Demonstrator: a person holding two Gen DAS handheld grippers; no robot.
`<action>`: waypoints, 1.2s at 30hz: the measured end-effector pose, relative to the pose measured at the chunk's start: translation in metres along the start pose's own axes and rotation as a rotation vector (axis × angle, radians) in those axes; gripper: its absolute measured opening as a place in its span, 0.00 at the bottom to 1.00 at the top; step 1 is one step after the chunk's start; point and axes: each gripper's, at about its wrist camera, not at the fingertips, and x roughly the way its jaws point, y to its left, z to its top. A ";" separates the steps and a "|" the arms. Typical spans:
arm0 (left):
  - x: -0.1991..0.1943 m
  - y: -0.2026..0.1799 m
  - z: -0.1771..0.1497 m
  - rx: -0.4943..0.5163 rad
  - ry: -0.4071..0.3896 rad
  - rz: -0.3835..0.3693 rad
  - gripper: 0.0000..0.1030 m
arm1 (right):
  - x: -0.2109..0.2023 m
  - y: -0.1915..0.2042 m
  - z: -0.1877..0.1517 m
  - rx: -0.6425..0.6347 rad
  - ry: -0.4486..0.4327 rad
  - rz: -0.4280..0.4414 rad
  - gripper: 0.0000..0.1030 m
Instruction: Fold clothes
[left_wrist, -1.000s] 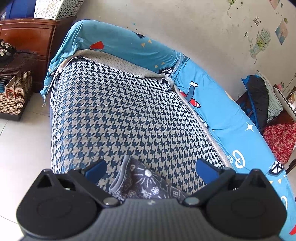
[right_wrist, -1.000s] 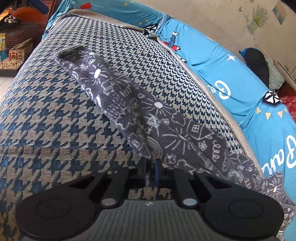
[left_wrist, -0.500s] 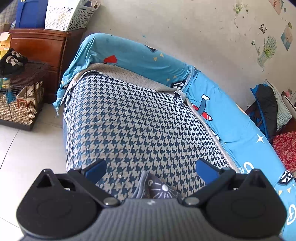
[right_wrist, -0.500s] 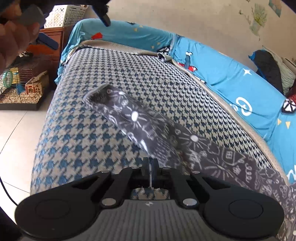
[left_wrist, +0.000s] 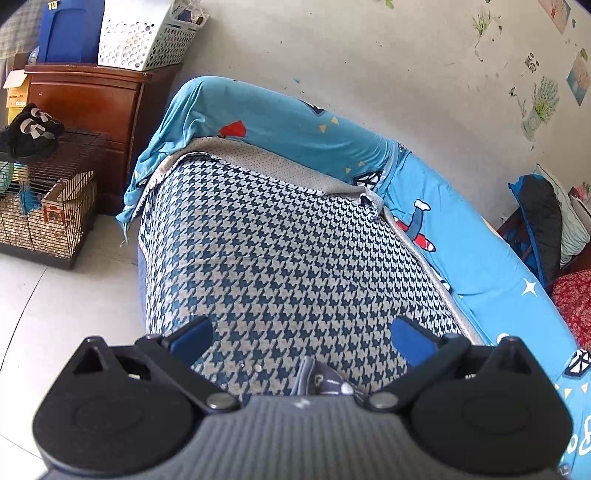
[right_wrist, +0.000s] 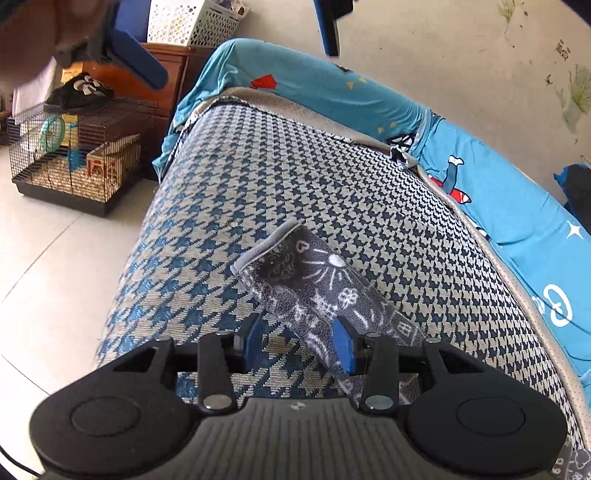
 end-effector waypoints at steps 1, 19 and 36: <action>-0.001 0.001 0.002 0.000 -0.007 0.003 1.00 | 0.004 0.000 0.000 -0.001 0.002 -0.004 0.40; -0.025 0.019 0.019 -0.053 -0.165 0.112 1.00 | 0.030 -0.043 0.040 0.563 0.000 0.139 0.14; -0.028 -0.030 -0.008 0.090 -0.079 -0.037 1.00 | -0.075 -0.063 -0.031 0.570 0.015 -0.048 0.32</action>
